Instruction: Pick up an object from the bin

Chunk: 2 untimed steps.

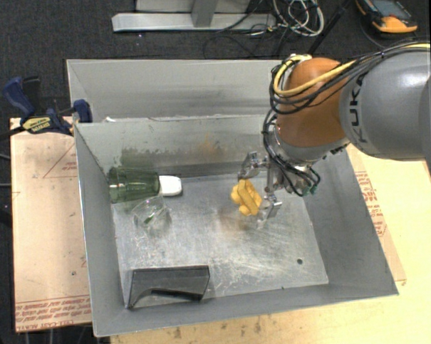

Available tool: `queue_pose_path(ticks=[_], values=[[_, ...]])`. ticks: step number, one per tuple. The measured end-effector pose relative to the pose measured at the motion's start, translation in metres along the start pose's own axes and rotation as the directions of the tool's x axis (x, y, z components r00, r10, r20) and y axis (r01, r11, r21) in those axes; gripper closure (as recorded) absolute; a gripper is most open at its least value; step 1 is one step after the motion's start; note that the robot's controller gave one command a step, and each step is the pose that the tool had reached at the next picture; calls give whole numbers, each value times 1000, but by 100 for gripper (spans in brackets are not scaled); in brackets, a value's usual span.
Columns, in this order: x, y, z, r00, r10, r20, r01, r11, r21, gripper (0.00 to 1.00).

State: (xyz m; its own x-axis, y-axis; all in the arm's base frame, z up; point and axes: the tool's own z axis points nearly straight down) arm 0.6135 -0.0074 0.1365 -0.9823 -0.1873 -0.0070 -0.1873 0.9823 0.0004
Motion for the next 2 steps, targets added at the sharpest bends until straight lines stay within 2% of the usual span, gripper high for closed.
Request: queue_pose_path(ticks=[1,2], values=[[-27,-34,52,969,-247,2,247,969,9,100],[-27,-34,52,969,-247,3,247,969,9,100]])
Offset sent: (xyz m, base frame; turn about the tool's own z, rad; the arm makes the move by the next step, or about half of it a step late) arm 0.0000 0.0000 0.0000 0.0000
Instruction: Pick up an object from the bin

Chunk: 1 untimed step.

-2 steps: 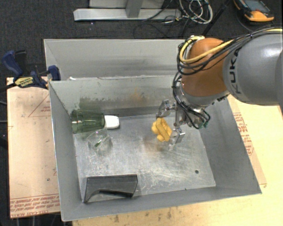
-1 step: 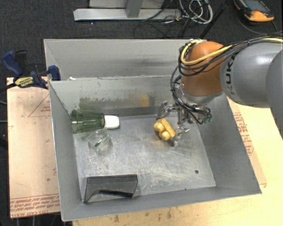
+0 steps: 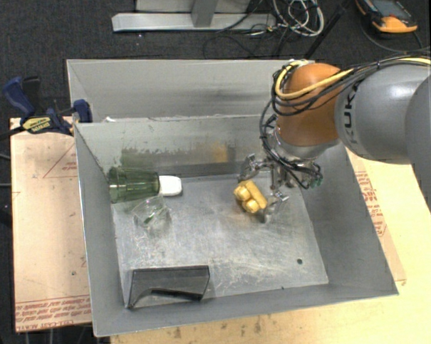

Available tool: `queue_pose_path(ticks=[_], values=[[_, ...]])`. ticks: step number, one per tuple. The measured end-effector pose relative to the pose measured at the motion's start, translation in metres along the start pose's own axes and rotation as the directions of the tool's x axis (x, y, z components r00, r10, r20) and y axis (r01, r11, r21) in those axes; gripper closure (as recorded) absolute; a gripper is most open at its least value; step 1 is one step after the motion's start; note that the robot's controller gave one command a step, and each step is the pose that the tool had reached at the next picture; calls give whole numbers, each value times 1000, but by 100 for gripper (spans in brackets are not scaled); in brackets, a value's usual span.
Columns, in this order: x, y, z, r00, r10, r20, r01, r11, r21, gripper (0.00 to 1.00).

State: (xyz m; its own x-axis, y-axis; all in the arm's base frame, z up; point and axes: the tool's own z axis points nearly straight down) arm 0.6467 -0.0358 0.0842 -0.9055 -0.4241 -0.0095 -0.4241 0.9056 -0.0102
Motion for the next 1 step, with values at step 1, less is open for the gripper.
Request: queue_pose_path(ticks=[1], values=[[25,6,-135,998,-62,-4,62,998,-9,100]])
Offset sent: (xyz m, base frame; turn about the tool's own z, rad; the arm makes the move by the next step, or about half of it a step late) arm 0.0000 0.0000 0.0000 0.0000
